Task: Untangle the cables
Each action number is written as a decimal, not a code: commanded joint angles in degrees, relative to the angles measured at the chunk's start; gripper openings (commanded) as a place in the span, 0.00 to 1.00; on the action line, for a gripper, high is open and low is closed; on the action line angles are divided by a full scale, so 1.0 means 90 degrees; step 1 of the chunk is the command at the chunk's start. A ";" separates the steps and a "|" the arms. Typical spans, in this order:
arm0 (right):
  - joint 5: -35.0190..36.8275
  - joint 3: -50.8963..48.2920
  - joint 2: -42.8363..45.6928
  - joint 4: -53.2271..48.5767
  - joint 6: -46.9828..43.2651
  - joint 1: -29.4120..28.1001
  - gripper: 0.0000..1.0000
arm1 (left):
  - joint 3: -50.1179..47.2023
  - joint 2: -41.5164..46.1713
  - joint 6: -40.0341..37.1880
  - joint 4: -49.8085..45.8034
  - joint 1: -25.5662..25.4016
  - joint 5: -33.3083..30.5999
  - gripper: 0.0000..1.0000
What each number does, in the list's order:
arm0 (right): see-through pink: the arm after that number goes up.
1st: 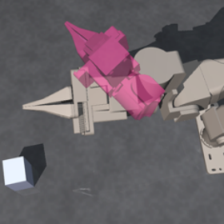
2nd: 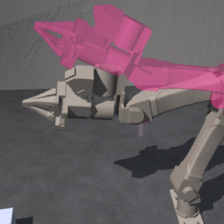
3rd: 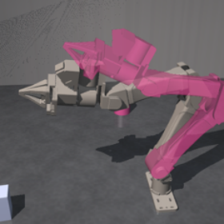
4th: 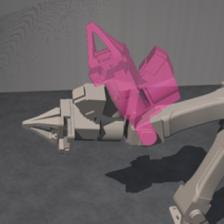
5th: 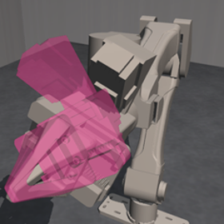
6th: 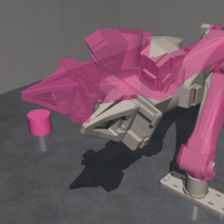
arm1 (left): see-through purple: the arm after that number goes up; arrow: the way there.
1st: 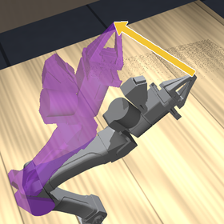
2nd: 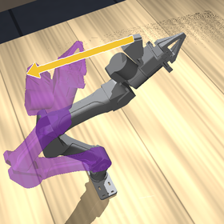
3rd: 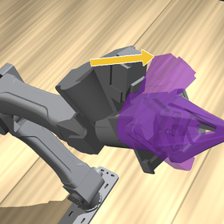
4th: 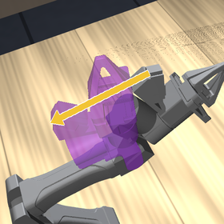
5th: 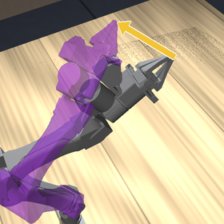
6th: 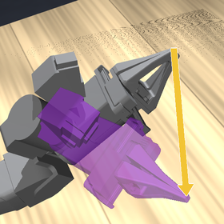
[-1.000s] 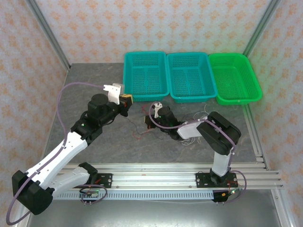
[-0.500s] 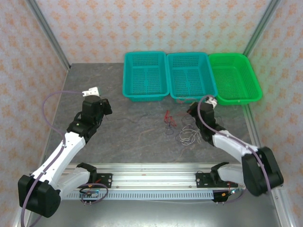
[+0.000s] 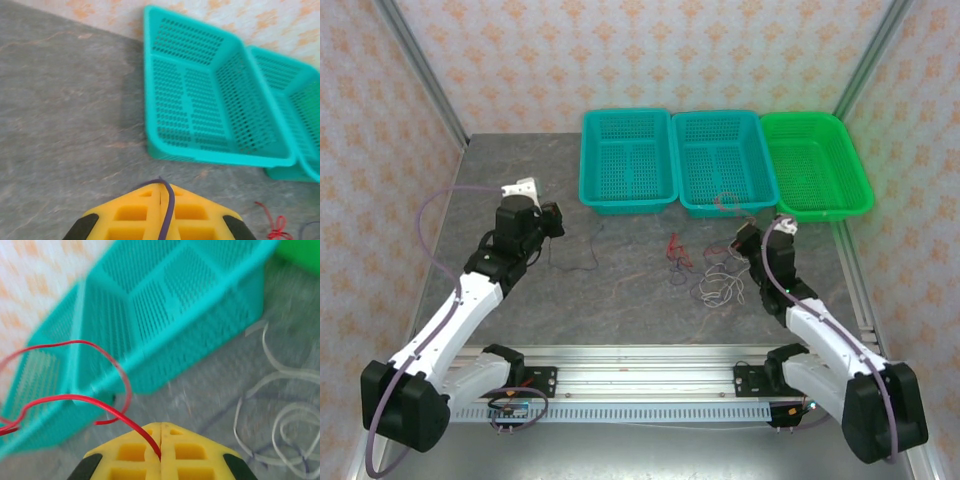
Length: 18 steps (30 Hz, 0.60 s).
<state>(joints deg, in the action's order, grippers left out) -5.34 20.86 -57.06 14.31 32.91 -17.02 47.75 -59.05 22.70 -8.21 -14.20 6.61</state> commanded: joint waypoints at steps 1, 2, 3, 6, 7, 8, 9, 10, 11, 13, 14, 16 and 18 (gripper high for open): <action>-0.0663 -0.0122 -0.0467 -0.0118 -0.0412 -0.0337 0.00 | 0.0855 -0.0061 0.0105 0.0441 0.0028 0.0664 0.00; -0.0714 -0.0130 -0.0542 -0.0120 -0.0452 -0.0445 0.00 | 0.1126 -0.0125 0.0133 0.0433 0.0023 0.0763 0.00; -0.0684 -0.0163 -0.0600 -0.0085 -0.0443 -0.0526 0.00 | 0.1421 -0.0214 0.0156 0.0418 0.0020 0.0840 0.00; -0.0538 -0.0274 -0.0584 0.0109 -0.0345 -0.0642 0.00 | 0.2247 -0.0579 0.0220 0.0584 0.0000 0.1039 0.00; -0.0482 -0.0281 -0.0580 0.0101 -0.0335 -0.0640 0.00 | 0.2490 -0.0732 0.0254 0.0665 -0.0013 0.1052 0.00; -0.0441 -0.0260 -0.0556 0.0059 -0.0325 -0.0648 0.00 | 0.2768 -0.0925 0.0310 0.0745 -0.0024 0.1074 0.00; -0.0414 -0.0248 -0.0536 0.0016 -0.0327 -0.0645 0.00 | 0.3195 -0.1163 0.0341 0.0776 -0.0034 0.1153 0.00; -0.0395 -0.0233 -0.0521 -0.0019 -0.0337 -0.0646 0.00 | 0.3614 -0.1388 0.0339 0.0768 -0.0044 0.1221 0.00; -0.0369 -0.0238 -0.0498 -0.0046 -0.0332 -0.0647 0.00 | 0.4107 -0.1654 0.0331 0.0741 -0.0062 0.1252 0.00; -0.0293 -0.0273 -0.0462 -0.0056 -0.0292 -0.0640 0.00 | 0.5030 -0.2189 0.0225 0.0720 -0.0097 0.1265 0.00; -0.0264 -0.0296 -0.0448 -0.0056 -0.0252 -0.0647 0.00 | 0.5520 -0.2482 0.0176 0.0685 -0.0110 0.1217 0.00; -0.0247 -0.0354 -0.0418 -0.0009 -0.0148 -0.0658 0.00 | 0.6355 -0.3060 0.0112 0.0676 -0.0112 0.1120 0.00; -0.0256 -0.0402 -0.0376 0.0004 -0.0074 -0.0657 0.00 | 0.7182 -0.3691 0.0124 0.0614 -0.0117 0.1002 0.00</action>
<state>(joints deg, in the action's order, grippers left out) -9.26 18.31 -61.56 13.32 31.14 -22.48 105.36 -87.37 24.38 -2.81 -14.96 16.05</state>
